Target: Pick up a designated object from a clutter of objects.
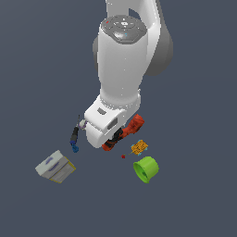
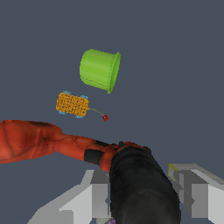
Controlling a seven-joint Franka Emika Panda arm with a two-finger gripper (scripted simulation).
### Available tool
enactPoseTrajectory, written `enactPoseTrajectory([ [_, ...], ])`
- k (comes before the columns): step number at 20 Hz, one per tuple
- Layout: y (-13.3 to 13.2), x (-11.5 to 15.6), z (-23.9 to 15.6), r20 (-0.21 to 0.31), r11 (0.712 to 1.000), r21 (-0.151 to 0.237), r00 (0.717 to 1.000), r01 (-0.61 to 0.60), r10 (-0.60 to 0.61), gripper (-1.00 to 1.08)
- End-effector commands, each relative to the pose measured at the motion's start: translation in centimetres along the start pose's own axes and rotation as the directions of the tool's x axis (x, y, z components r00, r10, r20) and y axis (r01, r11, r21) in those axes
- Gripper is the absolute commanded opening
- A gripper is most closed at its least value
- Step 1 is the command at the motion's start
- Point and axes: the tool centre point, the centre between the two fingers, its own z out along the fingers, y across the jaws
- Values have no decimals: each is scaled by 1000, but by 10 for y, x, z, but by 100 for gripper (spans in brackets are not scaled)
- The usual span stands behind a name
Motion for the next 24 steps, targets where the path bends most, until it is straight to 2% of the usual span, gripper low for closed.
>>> enactPoseTrajectory([
  [1, -5, -6, -34, -4, 1000, -5, 1000, 0, 0, -100],
  [8, -17, -22, -107, -5, 1000, -5, 1000, 0, 0, -100],
  [13, -23, -30, -144, -5, 1000, -4, 1000, -1, 1, -100],
  [19, -26, -34, -168, -5, 1000, -4, 1000, -1, 1, -100],
  [24, -26, -35, -168, -1, 1000, 0, 1000, -1, 1, -100],
])
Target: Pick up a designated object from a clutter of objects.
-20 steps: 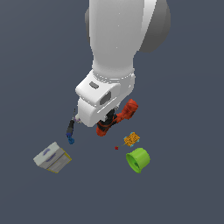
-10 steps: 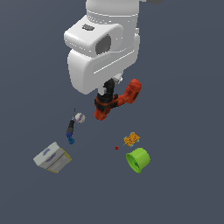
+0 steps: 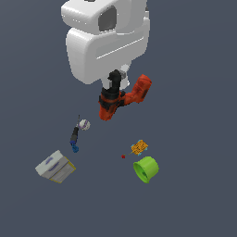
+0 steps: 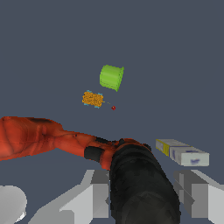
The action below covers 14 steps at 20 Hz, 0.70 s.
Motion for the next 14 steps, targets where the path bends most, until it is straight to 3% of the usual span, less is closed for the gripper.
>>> enactPoseTrajectory([
  [1, 0, 0, -1, 0, 1000, -1, 1000, 0, 0, -100],
  [7, -1, -14, -16, -1, 1000, -1, 1000, 0, 0, -100],
  [14, -4, -51, -60, -1, 1000, 0, 1000, 0, 0, -100],
])
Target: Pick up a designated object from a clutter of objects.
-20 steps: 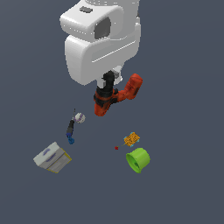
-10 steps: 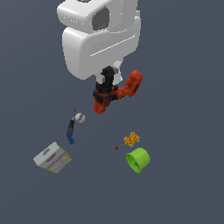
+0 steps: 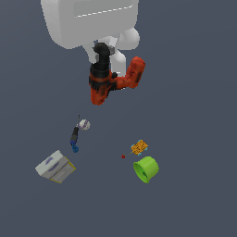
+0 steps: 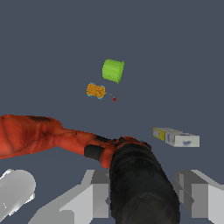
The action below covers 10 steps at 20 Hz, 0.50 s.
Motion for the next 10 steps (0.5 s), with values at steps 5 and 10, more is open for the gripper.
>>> enactPoseTrajectory([
  [5, -1, -32, -41, -4, 1000, -6, 1000, -1, 1, -100],
  [10, -1, -43, -53, -4, 1000, -6, 1000, -1, 1, -100],
])
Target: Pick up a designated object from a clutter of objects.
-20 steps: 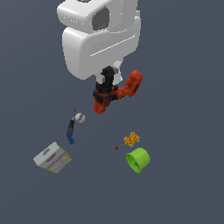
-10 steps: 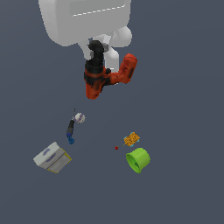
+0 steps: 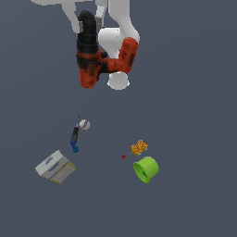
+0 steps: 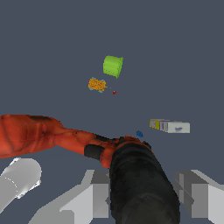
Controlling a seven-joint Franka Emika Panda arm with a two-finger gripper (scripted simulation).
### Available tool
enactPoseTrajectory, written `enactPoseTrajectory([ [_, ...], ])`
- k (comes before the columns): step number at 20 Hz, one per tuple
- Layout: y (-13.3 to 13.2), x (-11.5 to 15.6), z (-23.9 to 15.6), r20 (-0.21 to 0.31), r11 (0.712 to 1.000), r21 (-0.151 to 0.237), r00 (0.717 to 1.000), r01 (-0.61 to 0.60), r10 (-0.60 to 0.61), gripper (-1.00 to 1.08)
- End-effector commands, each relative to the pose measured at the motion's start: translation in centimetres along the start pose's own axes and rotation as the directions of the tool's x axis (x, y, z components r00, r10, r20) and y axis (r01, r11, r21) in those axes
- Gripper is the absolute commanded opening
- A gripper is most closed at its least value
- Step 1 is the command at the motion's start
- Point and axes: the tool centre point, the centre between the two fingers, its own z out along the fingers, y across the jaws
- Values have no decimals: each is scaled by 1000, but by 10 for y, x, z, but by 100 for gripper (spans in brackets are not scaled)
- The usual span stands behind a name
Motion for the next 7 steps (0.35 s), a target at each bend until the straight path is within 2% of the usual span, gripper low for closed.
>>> enactPoseTrajectory([
  [1, 0, -3, -7, -3, 1000, -5, 1000, 0, -1, -100],
  [7, 1, 0, -4, -2, 1000, -5, 1000, 1, -1, -100],
])
